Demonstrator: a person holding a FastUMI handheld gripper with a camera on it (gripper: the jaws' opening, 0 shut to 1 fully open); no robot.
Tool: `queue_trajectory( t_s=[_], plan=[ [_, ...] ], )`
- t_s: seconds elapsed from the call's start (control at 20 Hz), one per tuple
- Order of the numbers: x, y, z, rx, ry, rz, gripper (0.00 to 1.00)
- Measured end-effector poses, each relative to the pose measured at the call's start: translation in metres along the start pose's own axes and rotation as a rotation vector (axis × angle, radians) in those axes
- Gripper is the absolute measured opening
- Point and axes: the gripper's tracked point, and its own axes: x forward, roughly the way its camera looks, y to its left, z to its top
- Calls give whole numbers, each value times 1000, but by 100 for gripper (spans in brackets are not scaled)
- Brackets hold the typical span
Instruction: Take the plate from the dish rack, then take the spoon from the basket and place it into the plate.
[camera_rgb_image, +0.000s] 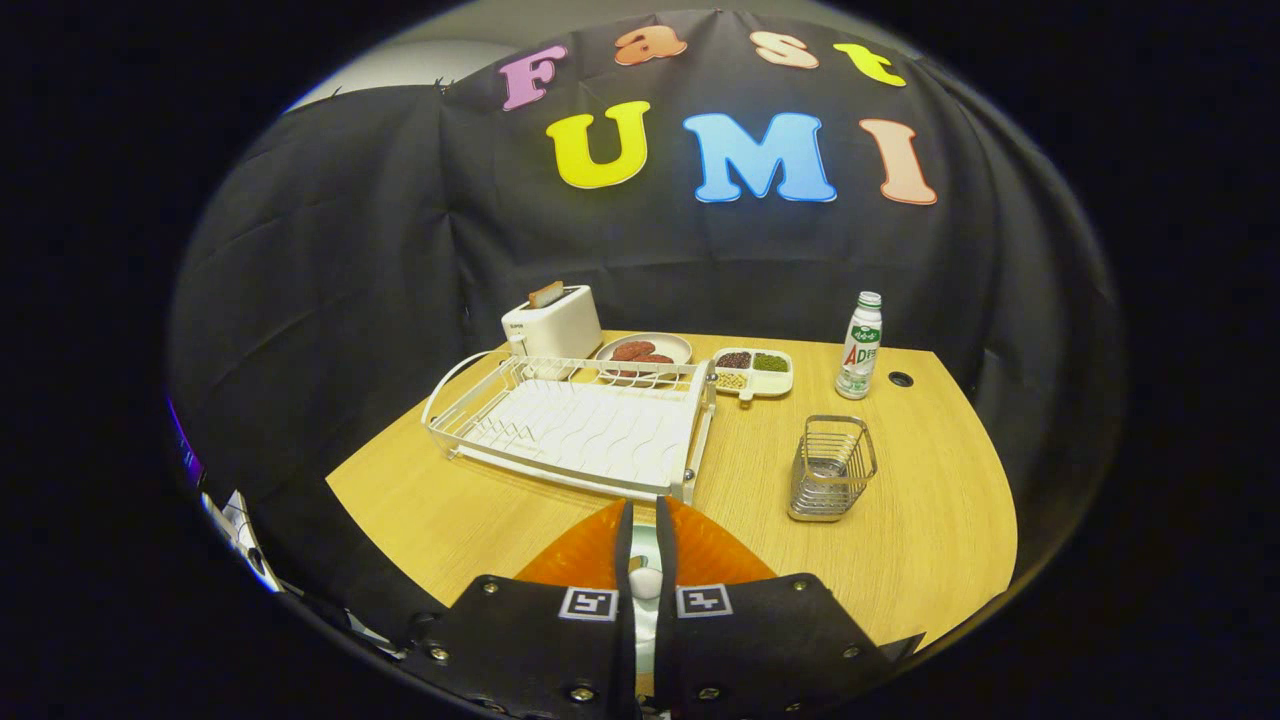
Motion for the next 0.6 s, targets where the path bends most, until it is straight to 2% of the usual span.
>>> queue_trajectory(
  t_s=[0.15, 0.6],
  plan=[
    [15, 7, -1, -7, 22, -10, 7],
    [49, 38, -16, -55, 112, 30, 7]
  ],
)
